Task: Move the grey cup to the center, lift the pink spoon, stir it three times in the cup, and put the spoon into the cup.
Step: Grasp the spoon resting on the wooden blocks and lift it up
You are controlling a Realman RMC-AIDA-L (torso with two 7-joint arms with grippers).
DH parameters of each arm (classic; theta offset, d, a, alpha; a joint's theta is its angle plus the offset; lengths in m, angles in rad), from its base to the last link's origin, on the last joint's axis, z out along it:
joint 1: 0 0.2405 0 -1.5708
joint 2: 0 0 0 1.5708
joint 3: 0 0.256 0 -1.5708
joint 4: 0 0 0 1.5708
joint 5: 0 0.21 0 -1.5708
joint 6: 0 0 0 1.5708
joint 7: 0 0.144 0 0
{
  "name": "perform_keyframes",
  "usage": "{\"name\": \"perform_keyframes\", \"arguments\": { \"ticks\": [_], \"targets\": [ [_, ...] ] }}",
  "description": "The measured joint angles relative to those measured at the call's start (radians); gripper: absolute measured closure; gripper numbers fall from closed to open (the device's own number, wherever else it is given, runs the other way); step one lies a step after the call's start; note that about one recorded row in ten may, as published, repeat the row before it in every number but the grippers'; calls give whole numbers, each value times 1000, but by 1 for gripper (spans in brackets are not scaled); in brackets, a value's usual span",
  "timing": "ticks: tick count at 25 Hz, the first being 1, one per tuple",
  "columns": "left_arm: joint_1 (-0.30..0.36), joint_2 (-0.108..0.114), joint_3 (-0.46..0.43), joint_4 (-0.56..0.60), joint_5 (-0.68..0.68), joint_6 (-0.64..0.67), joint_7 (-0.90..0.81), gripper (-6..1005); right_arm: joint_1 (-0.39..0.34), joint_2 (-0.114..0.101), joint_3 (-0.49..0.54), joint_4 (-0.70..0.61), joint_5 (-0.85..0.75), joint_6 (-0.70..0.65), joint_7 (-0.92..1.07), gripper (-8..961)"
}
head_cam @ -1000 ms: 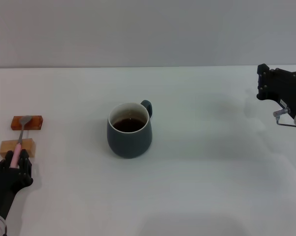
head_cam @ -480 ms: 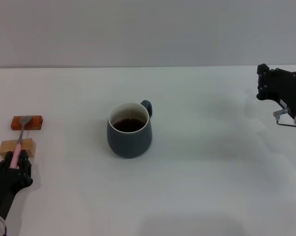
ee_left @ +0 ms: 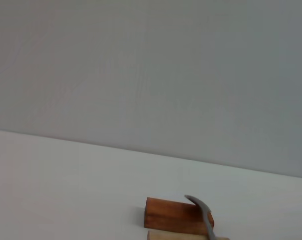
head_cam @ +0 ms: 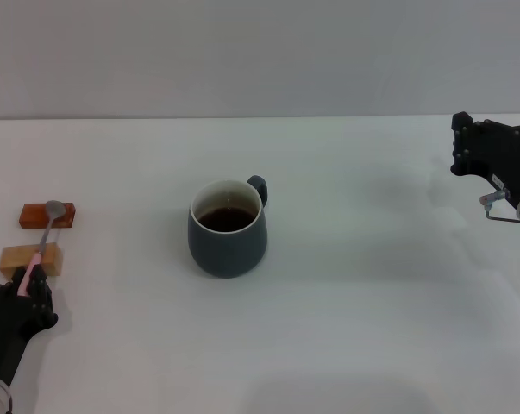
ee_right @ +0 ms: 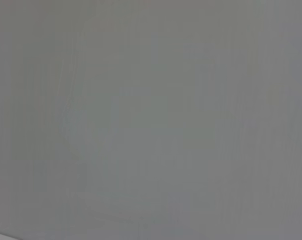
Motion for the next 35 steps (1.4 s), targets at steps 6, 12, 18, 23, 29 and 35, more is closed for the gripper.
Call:
{"name": "perform_keyframes", "arguments": {
  "ticks": [6, 12, 18, 23, 29, 35],
  "targets": [
    [0, 0, 1, 0, 0, 3, 0, 827, 0, 0, 0, 0, 0, 0, 0, 944],
    [1, 0, 0, 2, 0, 5, 2, 852, 0, 0, 0, 0, -1, 0, 0, 944],
    [1, 0, -1, 2, 0, 5, 3, 852, 0, 0, 0, 7, -2, 0, 0, 944],
    [1, 0, -5, -1, 0, 6, 3, 852, 0, -1, 0, 9, -2, 0, 0, 943],
    [0, -1, -6, -1, -23, 6, 19, 852, 0, -2, 0, 11, -2, 0, 0, 944],
    [-1, 3, 0, 13, -31, 7, 31, 852, 0, -1, 0, 11, -2, 0, 0, 944]
  ]
}}
